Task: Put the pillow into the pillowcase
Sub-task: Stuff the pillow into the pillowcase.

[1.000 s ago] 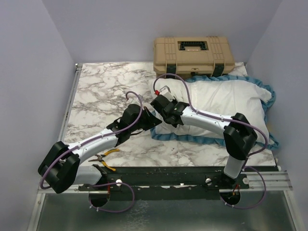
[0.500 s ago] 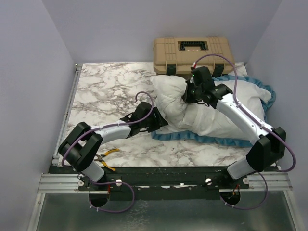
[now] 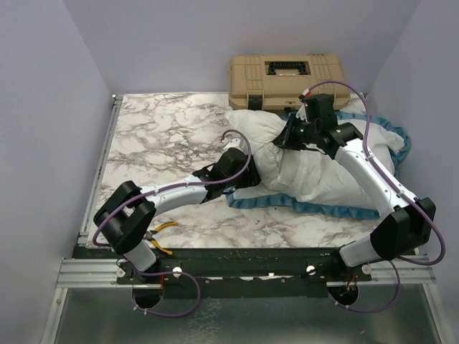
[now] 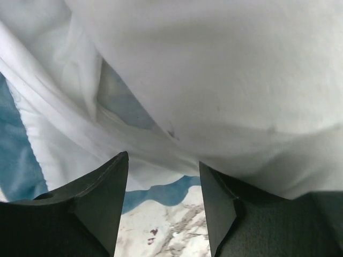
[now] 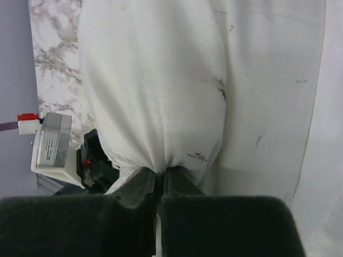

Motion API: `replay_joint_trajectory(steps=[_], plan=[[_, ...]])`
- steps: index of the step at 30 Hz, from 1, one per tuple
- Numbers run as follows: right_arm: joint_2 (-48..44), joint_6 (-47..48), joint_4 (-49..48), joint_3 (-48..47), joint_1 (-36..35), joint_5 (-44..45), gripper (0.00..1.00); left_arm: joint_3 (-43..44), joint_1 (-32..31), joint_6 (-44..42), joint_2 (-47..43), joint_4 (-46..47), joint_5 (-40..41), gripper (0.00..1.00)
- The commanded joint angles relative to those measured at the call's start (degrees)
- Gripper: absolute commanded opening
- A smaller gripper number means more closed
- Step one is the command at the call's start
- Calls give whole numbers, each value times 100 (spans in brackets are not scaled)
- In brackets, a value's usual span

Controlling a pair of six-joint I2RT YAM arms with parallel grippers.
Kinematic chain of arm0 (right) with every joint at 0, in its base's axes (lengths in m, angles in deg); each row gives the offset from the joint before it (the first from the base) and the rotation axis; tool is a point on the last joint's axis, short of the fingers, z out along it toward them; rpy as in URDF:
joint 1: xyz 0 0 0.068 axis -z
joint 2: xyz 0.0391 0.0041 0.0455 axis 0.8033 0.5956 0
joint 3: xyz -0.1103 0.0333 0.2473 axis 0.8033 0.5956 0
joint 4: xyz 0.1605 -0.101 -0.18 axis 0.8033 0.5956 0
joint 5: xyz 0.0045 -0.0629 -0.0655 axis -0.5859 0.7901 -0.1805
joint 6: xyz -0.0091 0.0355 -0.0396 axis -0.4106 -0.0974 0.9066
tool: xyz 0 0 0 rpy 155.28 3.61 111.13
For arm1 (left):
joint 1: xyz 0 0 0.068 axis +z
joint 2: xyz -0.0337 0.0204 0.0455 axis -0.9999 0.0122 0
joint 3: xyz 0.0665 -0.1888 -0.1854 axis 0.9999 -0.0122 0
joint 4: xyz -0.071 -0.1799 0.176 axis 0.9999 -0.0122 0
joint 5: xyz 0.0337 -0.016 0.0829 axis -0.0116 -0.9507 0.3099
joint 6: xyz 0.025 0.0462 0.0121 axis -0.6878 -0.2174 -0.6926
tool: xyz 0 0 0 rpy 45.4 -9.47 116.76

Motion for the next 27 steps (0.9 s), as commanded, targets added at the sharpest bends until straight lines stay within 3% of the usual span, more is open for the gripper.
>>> replay_joint_trajectory(steps=[1, 8, 18, 24, 27], plan=[[-143, -260, -93, -111, 246, -480, 0, -71, -196, -1096, -200, 301, 686, 57], [-130, -331, -85, -44, 426, -705, 0, 324, -215, -2546, 270, 678, 249, 57], [-124, -353, -64, 53, 786, -1113, 0, 105, -216, -6335, 171, 787, -1248, 60], [-106, -315, -8, 71, 855, -1158, 0, 708, -206, -7682, 757, -235, -2243, 63], [-84, -293, -1, 63, 882, -1198, 0, 939, -217, -7967, 1098, -579, -2438, 63]])
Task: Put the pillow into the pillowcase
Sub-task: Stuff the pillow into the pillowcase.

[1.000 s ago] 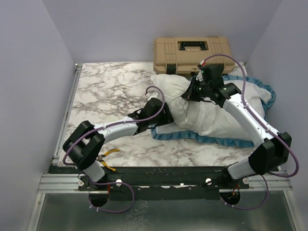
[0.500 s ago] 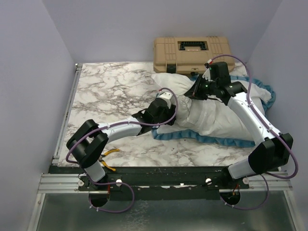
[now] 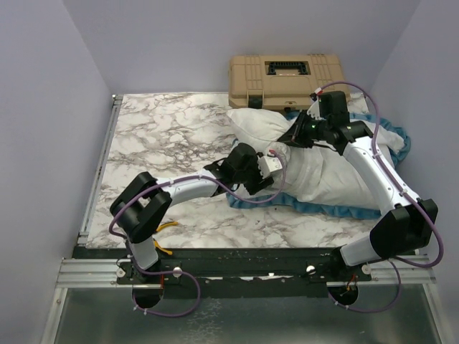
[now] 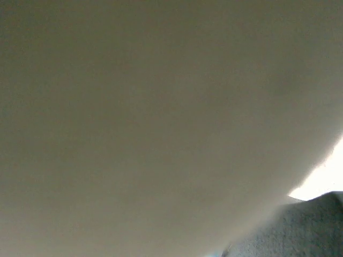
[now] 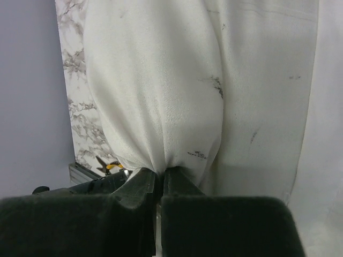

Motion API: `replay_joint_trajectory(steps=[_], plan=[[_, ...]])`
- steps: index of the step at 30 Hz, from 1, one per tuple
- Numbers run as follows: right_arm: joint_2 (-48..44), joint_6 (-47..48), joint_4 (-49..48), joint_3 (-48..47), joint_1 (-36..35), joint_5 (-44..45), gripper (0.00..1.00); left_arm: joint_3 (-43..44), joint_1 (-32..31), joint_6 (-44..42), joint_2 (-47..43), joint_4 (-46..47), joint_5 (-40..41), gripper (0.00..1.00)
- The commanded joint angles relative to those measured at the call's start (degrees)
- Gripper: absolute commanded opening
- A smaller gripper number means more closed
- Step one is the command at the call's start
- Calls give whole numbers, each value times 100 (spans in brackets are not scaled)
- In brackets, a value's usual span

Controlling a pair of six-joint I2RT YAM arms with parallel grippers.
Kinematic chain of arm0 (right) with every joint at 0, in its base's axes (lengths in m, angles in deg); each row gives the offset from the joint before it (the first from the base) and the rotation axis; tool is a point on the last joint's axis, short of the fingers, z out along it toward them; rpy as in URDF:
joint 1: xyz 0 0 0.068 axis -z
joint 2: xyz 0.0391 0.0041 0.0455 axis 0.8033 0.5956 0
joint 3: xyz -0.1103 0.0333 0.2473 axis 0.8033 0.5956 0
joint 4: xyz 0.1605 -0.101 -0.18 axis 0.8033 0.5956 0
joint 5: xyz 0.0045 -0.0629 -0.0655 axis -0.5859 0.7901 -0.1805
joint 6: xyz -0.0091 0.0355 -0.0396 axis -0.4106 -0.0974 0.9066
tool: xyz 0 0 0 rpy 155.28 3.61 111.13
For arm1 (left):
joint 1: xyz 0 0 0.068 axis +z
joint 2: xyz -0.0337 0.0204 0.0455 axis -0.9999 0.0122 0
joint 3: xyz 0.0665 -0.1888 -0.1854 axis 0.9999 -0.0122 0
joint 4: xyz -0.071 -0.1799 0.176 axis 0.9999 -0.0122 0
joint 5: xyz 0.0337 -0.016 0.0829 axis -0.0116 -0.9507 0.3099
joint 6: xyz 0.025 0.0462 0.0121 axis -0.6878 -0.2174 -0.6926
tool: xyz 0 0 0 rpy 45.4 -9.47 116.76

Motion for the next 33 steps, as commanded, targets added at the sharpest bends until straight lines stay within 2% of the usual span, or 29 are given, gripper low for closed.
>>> replay_joint_trajectory(steps=[1, 7, 13, 15, 17, 22, 23, 28, 33], plan=[[-59, 19, 5, 42, 124, -81, 0, 403, -46, -1158, 567, -836, -867, 63], [11, 93, 72, -44, 195, -100, 0, 709, -59, -1493, 965, -1891, -871, 57], [99, 208, 114, -113, 249, -74, 0, 178, -55, -1558, 510, -2258, -804, 54], [131, 238, 106, -120, 262, -81, 0, 59, -55, -1558, 476, -2385, -798, 51], [161, 258, 104, -115, 266, -102, 0, 13, -54, -1570, 538, -2528, -786, 40], [166, 364, 134, -72, 266, -30, 0, -64, -84, -1630, 490, -2612, -823, 3], [158, 391, 147, -51, 271, -2, 0, -86, -81, -1634, 426, -2591, -800, 0], [164, 826, 347, -182, 266, 86, 0, -362, -85, -1383, -158, -2180, -493, 0], [131, 1174, 442, -135, 253, 233, 0, -898, -89, -242, -978, -1154, -191, 0]])
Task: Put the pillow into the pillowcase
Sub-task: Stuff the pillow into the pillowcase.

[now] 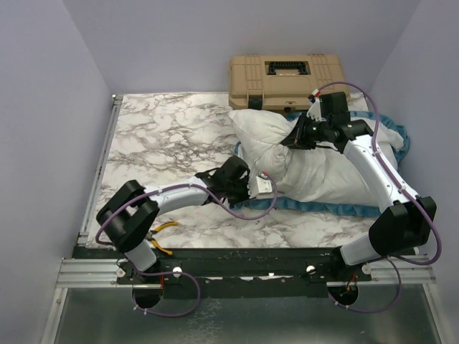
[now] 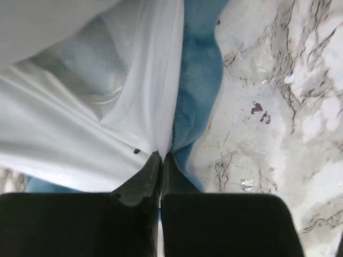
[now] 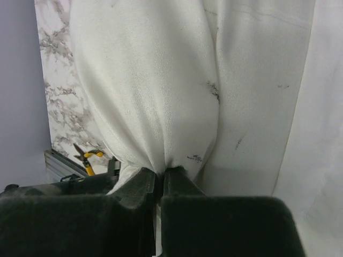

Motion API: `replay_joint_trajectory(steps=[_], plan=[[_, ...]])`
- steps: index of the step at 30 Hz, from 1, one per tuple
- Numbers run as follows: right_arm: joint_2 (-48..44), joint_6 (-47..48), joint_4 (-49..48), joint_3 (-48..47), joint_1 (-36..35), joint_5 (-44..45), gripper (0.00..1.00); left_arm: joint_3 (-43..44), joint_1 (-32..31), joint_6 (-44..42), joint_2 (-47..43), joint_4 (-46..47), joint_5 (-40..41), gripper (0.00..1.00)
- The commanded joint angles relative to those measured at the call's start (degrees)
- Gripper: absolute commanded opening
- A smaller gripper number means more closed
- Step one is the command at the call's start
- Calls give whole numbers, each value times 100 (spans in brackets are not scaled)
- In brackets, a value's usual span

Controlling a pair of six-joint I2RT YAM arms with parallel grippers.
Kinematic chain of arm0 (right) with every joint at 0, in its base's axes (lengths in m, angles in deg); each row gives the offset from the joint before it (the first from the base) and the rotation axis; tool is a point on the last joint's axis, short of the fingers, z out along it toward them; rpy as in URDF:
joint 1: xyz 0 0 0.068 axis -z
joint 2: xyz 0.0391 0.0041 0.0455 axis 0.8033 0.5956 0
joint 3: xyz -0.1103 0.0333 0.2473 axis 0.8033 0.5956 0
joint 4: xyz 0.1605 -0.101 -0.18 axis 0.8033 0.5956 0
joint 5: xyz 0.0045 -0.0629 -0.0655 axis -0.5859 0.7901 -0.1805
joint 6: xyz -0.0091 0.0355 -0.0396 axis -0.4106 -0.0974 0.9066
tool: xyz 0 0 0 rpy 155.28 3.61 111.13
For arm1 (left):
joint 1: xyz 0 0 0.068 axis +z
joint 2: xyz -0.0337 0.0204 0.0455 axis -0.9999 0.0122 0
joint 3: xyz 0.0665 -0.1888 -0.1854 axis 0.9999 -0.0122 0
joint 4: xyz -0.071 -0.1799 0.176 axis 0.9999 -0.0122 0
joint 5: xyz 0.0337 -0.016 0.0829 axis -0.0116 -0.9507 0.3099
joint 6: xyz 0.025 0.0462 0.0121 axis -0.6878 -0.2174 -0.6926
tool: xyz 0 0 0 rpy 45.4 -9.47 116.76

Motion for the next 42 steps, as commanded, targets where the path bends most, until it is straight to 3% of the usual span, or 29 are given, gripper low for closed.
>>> replay_joint_trajectory(steps=[1, 7, 11, 12, 14, 18, 26, 29, 38, 40, 42], plan=[[16, 477, 151, -74, 83, 335, 0, -522, -38, 1174, -849, 779, 260, 0], [-78, 406, 120, 27, 85, 160, 0, -1029, -78, 1340, -1402, 1418, 323, 1], [-44, 364, 155, -154, 88, -71, 0, -1139, -78, 1026, -1545, 1418, 432, 30], [-38, 366, 175, -191, 86, -79, 0, -1150, -82, 910, -1580, 1418, 448, 51], [-49, 358, 191, -235, 86, -76, 0, -1102, -78, 644, -1588, 1418, 531, 60], [-88, 299, 175, -230, 89, -78, 0, -812, -78, 146, -1387, 1336, 525, 64], [-142, 265, 190, -180, 90, -89, 0, -177, -84, -853, -391, 1278, -204, 66], [-165, 276, 204, -172, 87, -46, 0, 84, -94, -1132, 99, 1240, -486, 72], [-226, 288, 193, -25, 92, -78, 0, 967, -205, -1195, 1270, 993, -428, 72], [-233, 300, 196, 17, 90, -47, 0, 1218, -210, -1152, 1501, 725, -423, 68], [-239, 340, 240, 5, 91, 24, 0, 1521, -216, -1229, 1707, 275, -508, 53]])
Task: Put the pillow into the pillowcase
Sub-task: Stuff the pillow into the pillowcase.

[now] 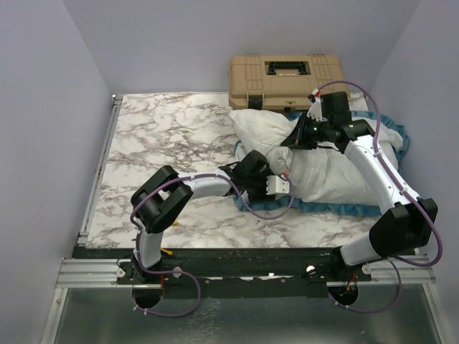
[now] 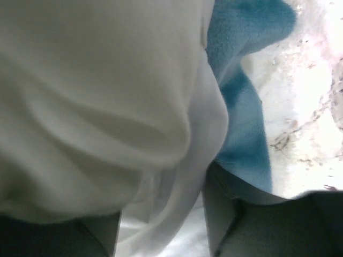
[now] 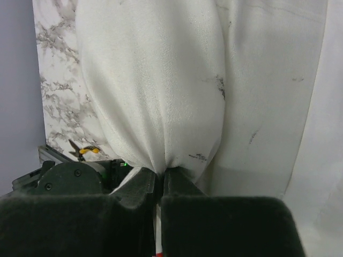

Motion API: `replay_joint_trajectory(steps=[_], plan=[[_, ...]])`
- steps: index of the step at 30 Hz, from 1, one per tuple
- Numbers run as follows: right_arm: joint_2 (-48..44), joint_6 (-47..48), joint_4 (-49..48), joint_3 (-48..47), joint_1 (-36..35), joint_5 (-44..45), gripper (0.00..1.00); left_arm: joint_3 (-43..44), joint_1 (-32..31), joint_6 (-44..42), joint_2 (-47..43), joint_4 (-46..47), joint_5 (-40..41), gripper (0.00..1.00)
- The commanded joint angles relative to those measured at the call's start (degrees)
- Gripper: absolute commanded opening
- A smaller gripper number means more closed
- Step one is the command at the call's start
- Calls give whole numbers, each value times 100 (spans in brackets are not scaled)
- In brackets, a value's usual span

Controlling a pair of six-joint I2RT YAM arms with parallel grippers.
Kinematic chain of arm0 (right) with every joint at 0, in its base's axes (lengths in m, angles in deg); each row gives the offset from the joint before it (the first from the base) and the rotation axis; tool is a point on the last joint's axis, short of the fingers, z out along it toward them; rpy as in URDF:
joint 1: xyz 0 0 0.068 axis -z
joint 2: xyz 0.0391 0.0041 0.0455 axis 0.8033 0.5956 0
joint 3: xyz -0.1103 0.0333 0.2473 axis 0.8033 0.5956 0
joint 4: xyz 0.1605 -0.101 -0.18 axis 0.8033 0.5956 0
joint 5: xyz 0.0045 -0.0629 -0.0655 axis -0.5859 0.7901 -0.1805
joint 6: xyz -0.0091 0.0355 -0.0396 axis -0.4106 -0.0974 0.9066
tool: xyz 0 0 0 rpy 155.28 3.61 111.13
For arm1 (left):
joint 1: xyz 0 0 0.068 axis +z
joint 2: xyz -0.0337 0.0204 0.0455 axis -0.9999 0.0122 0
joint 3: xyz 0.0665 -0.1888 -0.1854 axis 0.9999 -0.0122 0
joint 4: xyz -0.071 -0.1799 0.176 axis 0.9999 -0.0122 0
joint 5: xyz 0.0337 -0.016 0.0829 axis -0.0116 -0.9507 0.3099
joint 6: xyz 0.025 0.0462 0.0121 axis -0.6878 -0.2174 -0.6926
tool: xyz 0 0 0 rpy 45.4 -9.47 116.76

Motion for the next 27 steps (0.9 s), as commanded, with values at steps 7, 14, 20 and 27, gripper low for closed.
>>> replay_joint_trajectory(steps=[7, 14, 20, 27], plan=[[-97, 389, 388, -197, 92, 449, 0, 546, -76, -322, 342, -1733, -421, 0], [37, 730, 477, -142, -74, 680, 0, -300, -173, 384, -779, -1416, -233, 0], [180, 846, 446, 175, -864, 1508, 0, -1450, -199, 1322, -2208, -352, 130, 0], [631, 948, 562, 352, -2056, 3252, 0, -2242, -268, 2358, -3357, 184, 261, 0]])
